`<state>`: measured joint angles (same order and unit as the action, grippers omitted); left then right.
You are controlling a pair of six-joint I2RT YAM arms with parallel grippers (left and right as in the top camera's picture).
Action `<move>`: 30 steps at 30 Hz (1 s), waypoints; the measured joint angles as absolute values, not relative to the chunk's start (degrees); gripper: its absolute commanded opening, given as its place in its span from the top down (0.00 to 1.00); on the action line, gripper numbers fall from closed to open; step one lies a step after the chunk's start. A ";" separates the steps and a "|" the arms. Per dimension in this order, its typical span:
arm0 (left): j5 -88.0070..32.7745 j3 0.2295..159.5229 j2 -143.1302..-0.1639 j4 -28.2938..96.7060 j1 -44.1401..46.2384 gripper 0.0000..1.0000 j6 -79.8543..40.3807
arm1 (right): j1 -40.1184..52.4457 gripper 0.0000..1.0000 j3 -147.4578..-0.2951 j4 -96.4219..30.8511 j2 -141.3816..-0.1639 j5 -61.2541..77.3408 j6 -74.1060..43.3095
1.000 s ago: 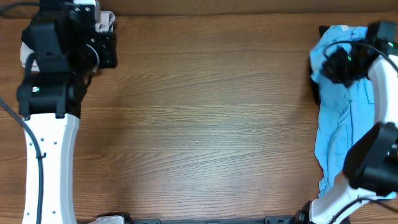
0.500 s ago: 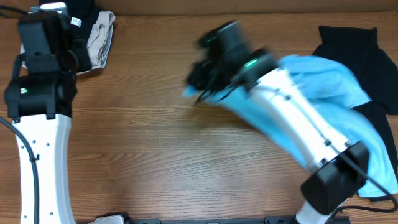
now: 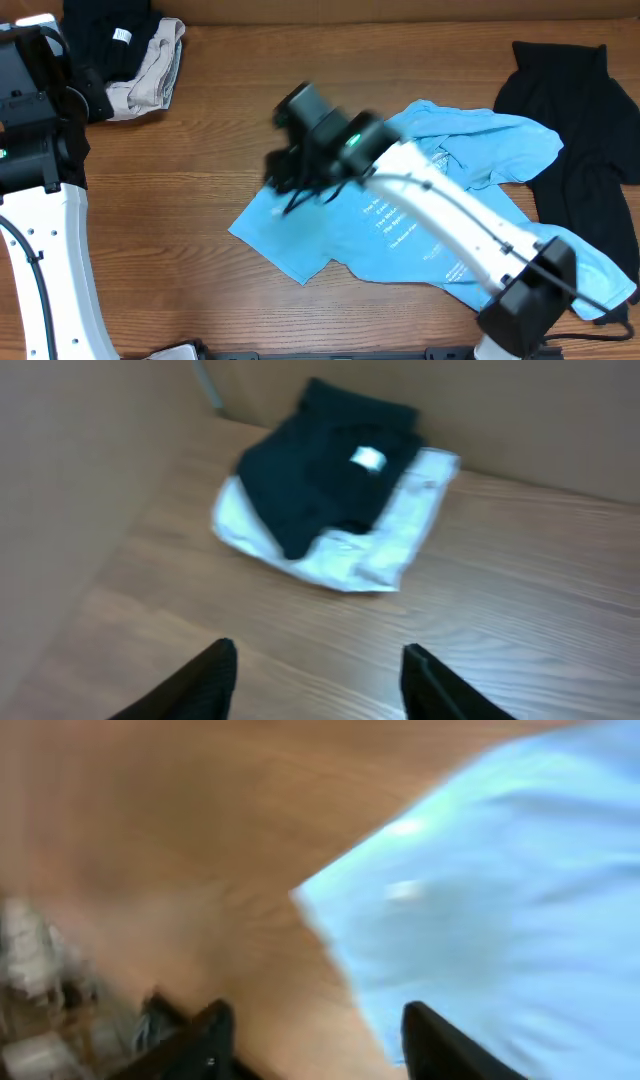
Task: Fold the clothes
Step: 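Drag the blue T-shirt with the right gripper to the table center, then grasp the shirt's left edge with the left gripper and spread it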
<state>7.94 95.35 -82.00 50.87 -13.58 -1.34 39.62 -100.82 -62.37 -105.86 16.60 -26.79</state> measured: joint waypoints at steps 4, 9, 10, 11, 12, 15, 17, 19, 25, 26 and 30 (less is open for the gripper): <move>-1.76 95.35 -84.18 50.85 -12.32 0.36 1.54 | 27.24 0.34 -100.82 -66.46 -105.84 13.58 -26.83; -9.78 95.35 -91.61 50.59 -5.41 0.33 7.29 | 13.58 0.18 -100.82 -69.12 -105.84 10.90 -26.96; -10.63 95.35 -93.43 50.39 -3.84 0.33 8.40 | 11.64 0.12 -100.82 -69.47 -105.82 10.63 -26.92; -11.49 95.35 -95.61 50.06 -1.91 0.33 9.72 | 9.80 0.07 -100.82 -69.78 -105.80 10.39 -26.63; -12.23 95.35 -97.54 49.65 -0.16 0.33 11.18 | 7.68 0.04 -100.82 -70.19 -105.80 10.22 -26.24; -15.07 95.35 -103.79 47.62 5.39 0.33 15.70 | 3.49 0.04 -100.82 -71.44 -105.80 10.00 -24.53; -16.62 95.35 -107.63 45.32 8.75 0.32 17.65 | 1.89 0.04 -100.82 -72.86 -105.73 9.93 -23.81; -17.87 95.35 -111.68 43.18 11.94 0.32 18.92 | 0.80 0.04 -100.82 -74.17 -105.67 9.63 -23.20; -19.68 95.29 -118.83 38.59 18.24 0.27 20.16 | 0.43 0.04 -100.82 -75.75 -105.47 8.58 -21.58; -19.81 95.29 -119.33 38.09 18.94 0.28 20.16 | 0.43 0.04 -100.82 -75.68 -105.45 8.51 -21.39; -20.14 95.29 -121.40 37.65 21.47 0.28 20.16 | 0.43 0.04 -100.82 -75.70 -105.36 8.16 -20.99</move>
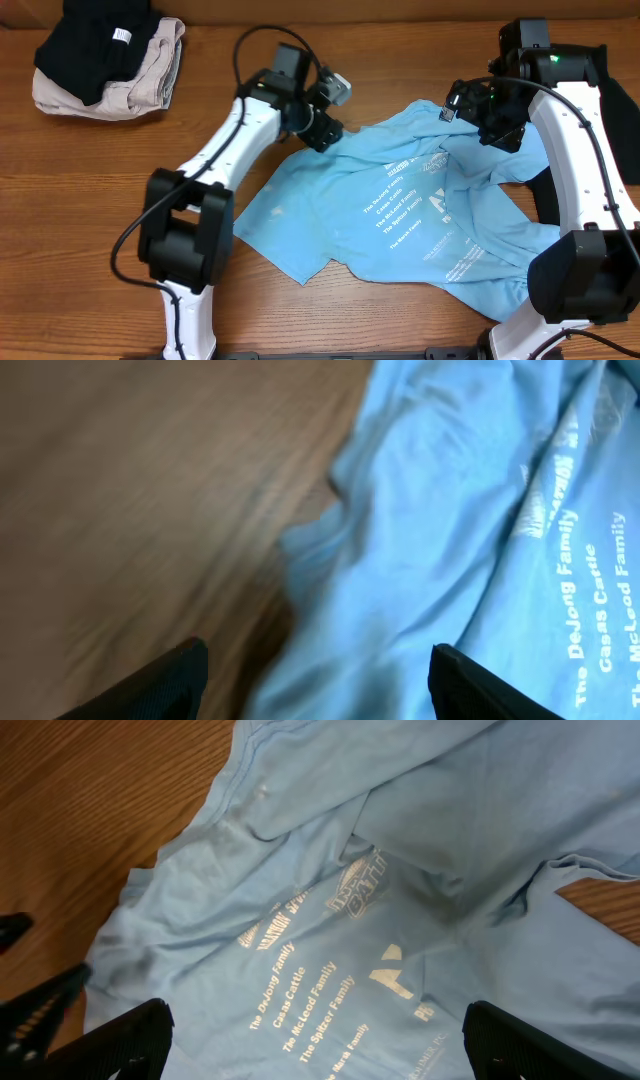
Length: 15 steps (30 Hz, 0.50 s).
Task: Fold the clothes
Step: 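Grasp the shirt's left edge with the left gripper and spread it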
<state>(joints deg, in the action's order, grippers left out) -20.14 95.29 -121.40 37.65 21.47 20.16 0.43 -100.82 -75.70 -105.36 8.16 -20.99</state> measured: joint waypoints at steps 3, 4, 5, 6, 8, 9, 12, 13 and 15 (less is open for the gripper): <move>-20.21 95.29 -123.59 37.67 23.11 0.28 20.16 | 0.43 0.04 -100.82 -75.72 -105.36 8.08 -20.93; -20.18 95.29 -124.16 37.65 23.53 0.28 20.16 | 0.43 0.04 -100.82 -75.75 -105.36 8.08 -20.93; -20.18 95.29 -124.60 37.65 23.99 0.28 20.16 | 0.43 0.04 -100.82 -75.83 -105.36 8.05 -20.93; -20.18 95.29 -124.86 37.60 24.23 0.28 20.16 | 0.43 0.04 -100.82 -75.96 -105.36 8.05 -20.91; -20.14 95.29 -124.99 37.47 24.69 0.28 20.16 | 0.43 0.04 -100.82 -76.14 -105.36 8.08 -20.95; -20.16 95.29 -124.99 37.06 24.80 0.28 20.16 | 0.43 0.04 -100.82 -76.09 -105.36 8.05 -20.95; -19.70 95.29 -124.99 36.18 24.84 0.28 20.14 | 0.43 0.04 -100.82 -76.09 -105.34 8.05 -20.91; -19.31 95.29 -124.99 35.90 24.77 0.28 20.12 | 0.43 0.04 -100.82 -76.12 -105.34 8.05 -20.97; -18.46 95.29 -124.99 35.42 24.77 0.28 20.10 | 0.43 0.04 -100.82 -76.14 -105.32 8.03 -20.93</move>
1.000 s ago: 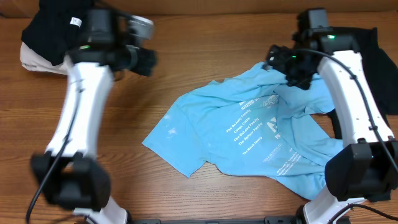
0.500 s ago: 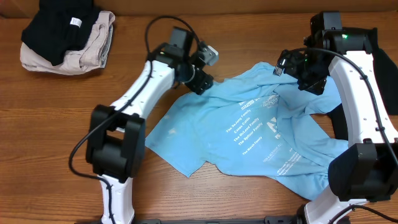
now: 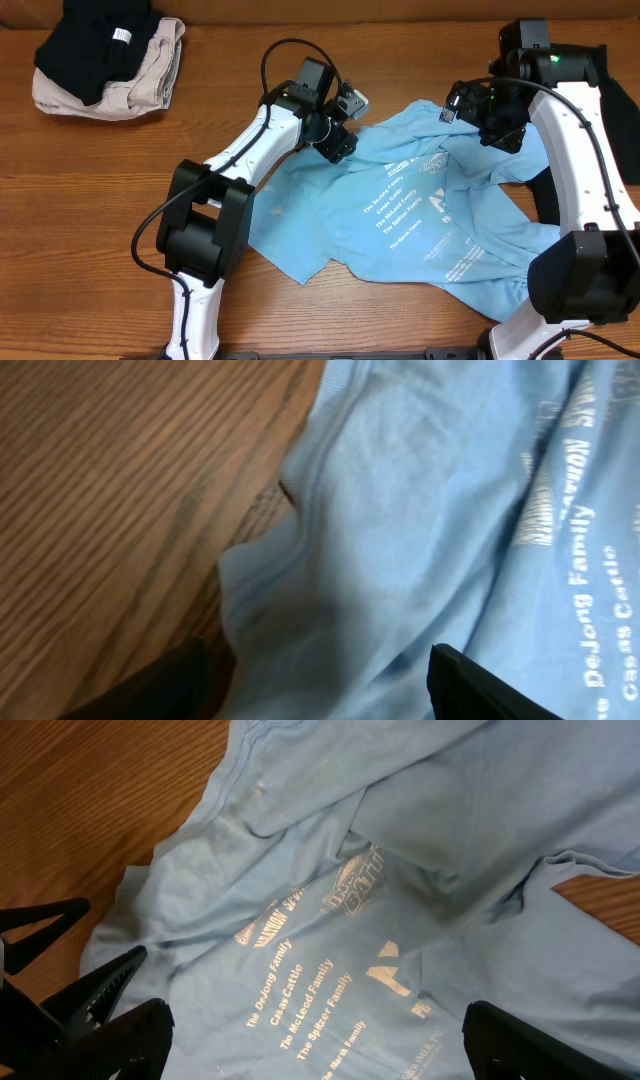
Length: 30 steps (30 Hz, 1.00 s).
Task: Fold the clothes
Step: 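Grasp the shirt's left edge with the left gripper and spread it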
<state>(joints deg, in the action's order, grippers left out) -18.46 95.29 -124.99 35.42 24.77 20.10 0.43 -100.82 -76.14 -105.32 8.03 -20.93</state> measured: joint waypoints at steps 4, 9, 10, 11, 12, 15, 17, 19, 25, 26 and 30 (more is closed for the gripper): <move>-17.37 95.29 -124.99 35.42 24.77 0.29 20.10 | 0.43 0.04 -100.82 -76.44 -105.32 7.84 -20.93; -16.93 95.29 -124.99 35.42 24.77 0.35 20.10 | 0.43 0.04 -100.82 -76.51 -105.30 7.44 -20.93; -16.93 95.29 -125.01 35.42 24.77 0.36 20.08 | 0.43 0.04 -100.82 -76.51 -105.30 7.44 -20.93; -16.91 95.29 -125.10 35.42 24.77 0.38 20.08 | 0.43 0.04 -100.82 -76.51 -105.27 7.42 -20.95; -16.93 95.29 -125.23 35.40 24.77 0.40 20.05 | 0.43 0.04 -100.82 -76.49 -105.27 7.44 -20.91; -16.91 95.29 -126.37 35.22 24.77 0.51 19.64 | 0.43 0.04 -100.82 -76.51 -105.27 7.40 -20.93; -16.88 95.29 -127.24 35.24 24.77 0.62 19.16 | 0.43 0.04 -100.82 -76.49 -105.27 7.40 -20.93; -16.88 95.29 -127.68 35.24 24.77 0.66 18.87 | 0.43 0.04 -100.82 -76.49 -105.27 7.40 -20.93; -16.84 95.29 -127.74 35.11 24.77 0.92 18.33 | 0.43 0.04 -100.82 -76.51 -105.27 7.22 -20.91; -16.73 95.29 -127.74 35.14 24.77 0.96 17.85 | 0.43 0.04 -100.82 -76.53 -105.27 7.22 -20.93; -14.22 95.29 -127.83 35.62 24.75 0.96 16.05 | 0.43 0.04 -100.82 -76.53 -105.27 7.03 -20.93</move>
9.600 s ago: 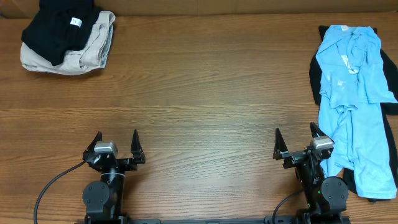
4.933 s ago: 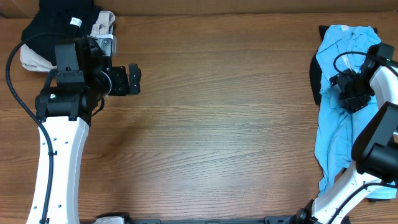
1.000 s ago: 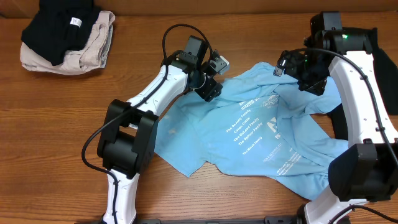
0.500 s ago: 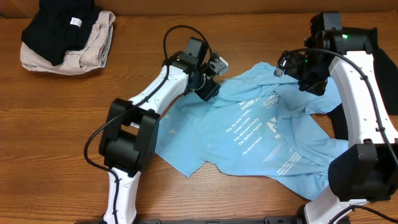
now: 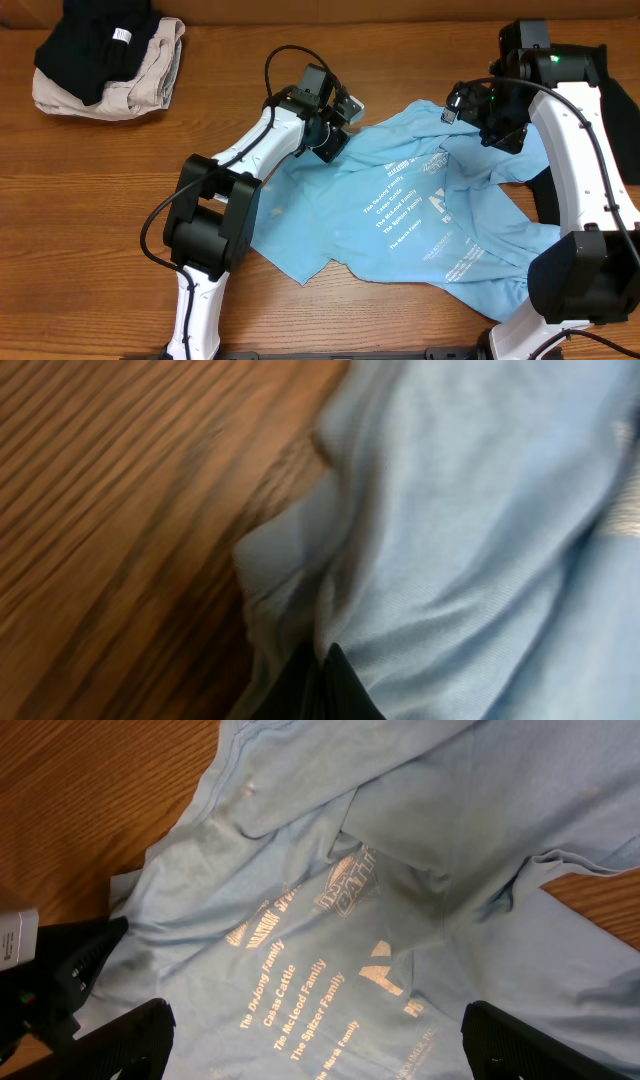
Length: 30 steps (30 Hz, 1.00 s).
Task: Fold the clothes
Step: 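Grasp the shirt's left edge with the left gripper and spread it, then release the shirt and move both grippers to its bottom hem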
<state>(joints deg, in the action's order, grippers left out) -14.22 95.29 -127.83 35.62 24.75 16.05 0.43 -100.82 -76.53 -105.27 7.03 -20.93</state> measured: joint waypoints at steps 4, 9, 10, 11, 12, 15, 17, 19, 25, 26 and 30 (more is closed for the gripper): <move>-10.04 95.46 -128.03 37.43 23.75 0.96 10.72 | 0.43 0.04 -100.82 -76.51 -105.27 7.05 -20.91; -8.23 97.93 -128.46 41.87 17.89 0.96 5.74 | 0.43 0.04 -100.82 -76.53 -105.27 7.05 -20.91; -8.05 98.56 -128.49 42.78 16.27 0.96 4.93 | 0.43 0.04 -100.82 -76.53 -105.27 7.07 -20.93; -7.88 99.29 -128.49 43.68 14.31 0.96 4.29 | 0.43 0.04 -100.82 -76.53 -105.27 7.05 -20.95; -7.77 99.90 -128.49 44.47 12.53 0.96 3.86 | 0.43 0.04 -100.82 -76.53 -105.27 7.07 -20.91; -6.57 101.06 -128.49 46.13 6.59 0.96 2.87 | 0.56 0.05 -100.82 -76.49 -105.27 7.05 -20.95; -5.82 101.25 -128.49 46.70 3.09 0.96 2.66 | 0.69 0.05 -100.82 -76.40 -105.27 7.03 -20.93; -5.17 101.27 -128.51 46.76 -0.45 0.96 2.44 | 1.26 0.05 -100.82 -76.09 -105.27 7.01 -20.88; -4.78 101.82 -128.53 48.31 -7.75 0.34 2.50 | 3.53 0.08 -100.82 -75.24 -105.27 7.03 -20.91; -4.93 102.39 -128.55 49.45 -8.19 0.26 2.61 | 3.75 0.09 -100.82 -74.98 -105.27 7.05 -20.88; -5.76 109.51 -129.14 58.08 -8.16 0.04 3.44 | 3.79 0.11 -100.82 -75.44 -105.14 7.05 -20.95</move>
